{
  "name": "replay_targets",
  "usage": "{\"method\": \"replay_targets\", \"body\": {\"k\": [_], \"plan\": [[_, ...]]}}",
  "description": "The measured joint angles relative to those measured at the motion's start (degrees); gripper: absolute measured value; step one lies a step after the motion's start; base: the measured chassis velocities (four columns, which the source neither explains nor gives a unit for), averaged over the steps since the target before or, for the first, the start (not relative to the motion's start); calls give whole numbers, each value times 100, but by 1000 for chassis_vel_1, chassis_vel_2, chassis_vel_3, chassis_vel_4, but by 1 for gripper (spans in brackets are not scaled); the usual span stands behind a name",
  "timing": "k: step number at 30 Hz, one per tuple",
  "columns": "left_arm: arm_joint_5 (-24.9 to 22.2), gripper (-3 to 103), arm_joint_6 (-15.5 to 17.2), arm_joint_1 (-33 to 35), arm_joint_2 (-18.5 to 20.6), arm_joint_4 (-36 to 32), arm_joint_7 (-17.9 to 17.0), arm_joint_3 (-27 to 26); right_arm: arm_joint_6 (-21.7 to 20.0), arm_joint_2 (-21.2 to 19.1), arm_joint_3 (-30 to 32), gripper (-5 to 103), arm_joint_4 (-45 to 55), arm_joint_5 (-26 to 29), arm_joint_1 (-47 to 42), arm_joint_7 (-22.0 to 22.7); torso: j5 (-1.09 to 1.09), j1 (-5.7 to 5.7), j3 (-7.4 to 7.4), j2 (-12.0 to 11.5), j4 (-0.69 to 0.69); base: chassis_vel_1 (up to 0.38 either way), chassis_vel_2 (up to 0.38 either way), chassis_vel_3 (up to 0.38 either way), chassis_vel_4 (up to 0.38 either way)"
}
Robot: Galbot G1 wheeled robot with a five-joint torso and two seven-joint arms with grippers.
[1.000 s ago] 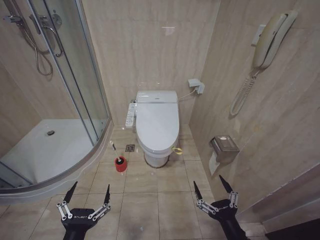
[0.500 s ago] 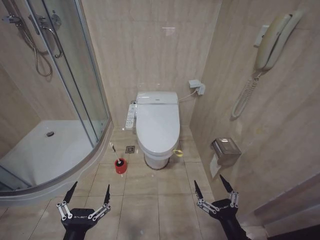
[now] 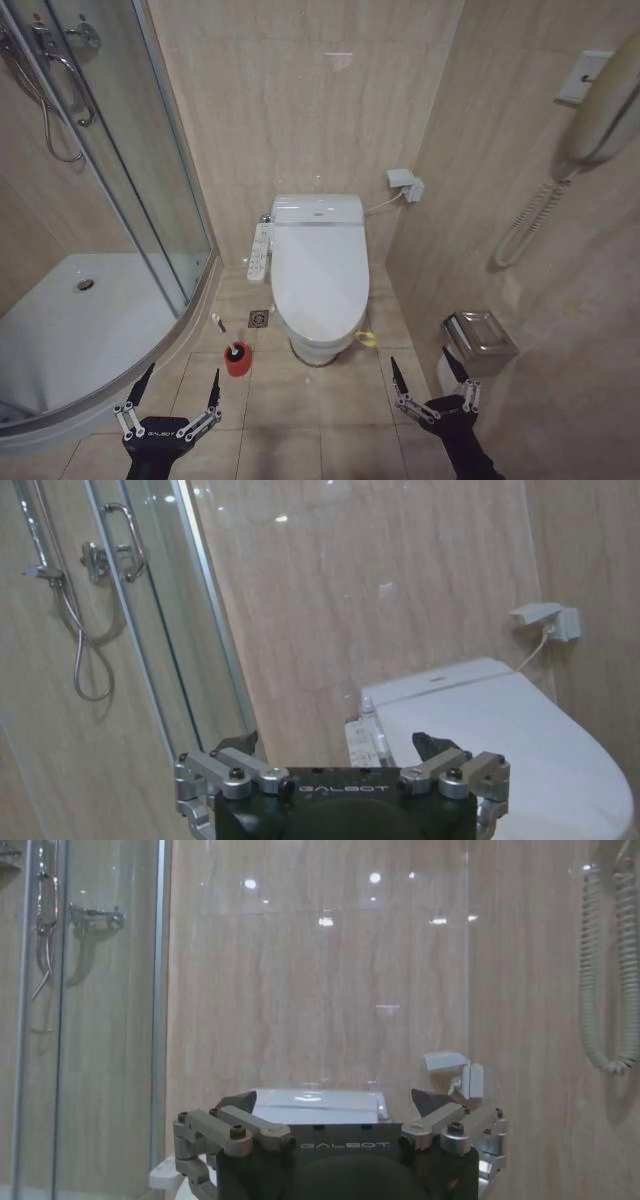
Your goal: Open the toilet lid, clean the toilet bowl with a toilet brush, close the toilet lid, and flush.
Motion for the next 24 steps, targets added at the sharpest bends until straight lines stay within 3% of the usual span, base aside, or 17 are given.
{"method": "replay_targets", "body": {"k": [13, 24], "plan": [[0, 100, 0, 1, -1, 0, 0, 0, 160, 6, 19, 100, -8, -35, -5, 16, 0, -9, -4, 3, -1, 8, -4, -9, 12], [0, 100, 0, 1, 0, 0, 0, 0, 231, -2, 17, 100, -37, 17, -37, 53, -1, -6, -2, 3, -2, -95, 94, 103, -111]]}}
